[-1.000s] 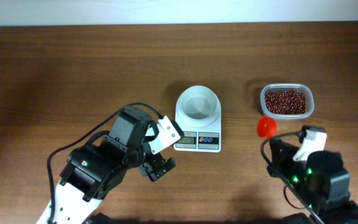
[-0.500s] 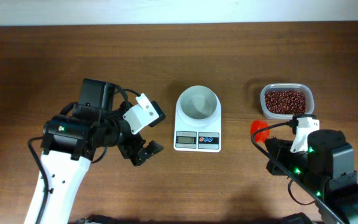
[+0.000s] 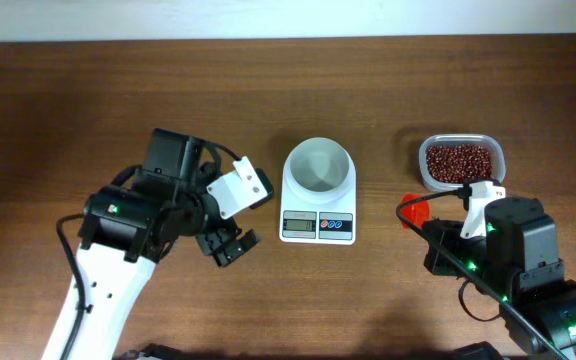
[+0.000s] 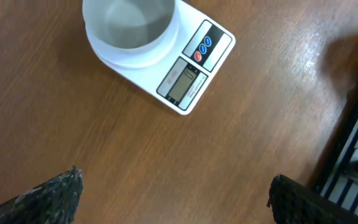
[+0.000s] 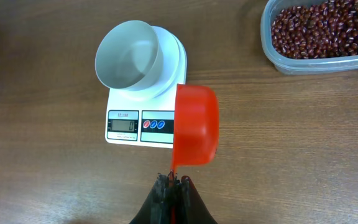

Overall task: Scoop and weigh 50g on scale
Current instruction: 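Lower the scoop with the right gripper into the red beans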

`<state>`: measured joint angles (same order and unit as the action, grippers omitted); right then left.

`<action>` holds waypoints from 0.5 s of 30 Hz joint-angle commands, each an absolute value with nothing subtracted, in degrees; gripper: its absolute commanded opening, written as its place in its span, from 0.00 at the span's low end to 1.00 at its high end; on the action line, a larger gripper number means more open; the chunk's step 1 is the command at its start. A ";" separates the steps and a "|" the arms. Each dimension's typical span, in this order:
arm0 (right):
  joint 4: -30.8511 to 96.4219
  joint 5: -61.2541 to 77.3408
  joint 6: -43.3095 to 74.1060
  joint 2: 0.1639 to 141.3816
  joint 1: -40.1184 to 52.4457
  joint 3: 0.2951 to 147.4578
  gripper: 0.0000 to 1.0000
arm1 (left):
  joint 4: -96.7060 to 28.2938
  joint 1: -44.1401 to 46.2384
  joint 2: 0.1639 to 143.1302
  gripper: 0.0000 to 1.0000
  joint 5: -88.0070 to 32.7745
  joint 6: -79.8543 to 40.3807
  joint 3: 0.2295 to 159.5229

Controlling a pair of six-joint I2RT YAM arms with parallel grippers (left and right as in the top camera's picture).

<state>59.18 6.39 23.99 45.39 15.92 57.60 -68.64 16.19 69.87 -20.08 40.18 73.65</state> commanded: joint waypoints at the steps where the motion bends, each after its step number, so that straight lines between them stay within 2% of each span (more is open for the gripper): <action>1: 58.85 6.66 23.79 45.43 15.66 59.07 0.04 | -68.03 16.51 70.06 0.99 -19.75 41.25 74.39; 15: 57.67 6.68 23.81 45.43 15.66 59.07 0.04 | -67.77 16.51 70.17 0.99 -21.45 41.25 73.97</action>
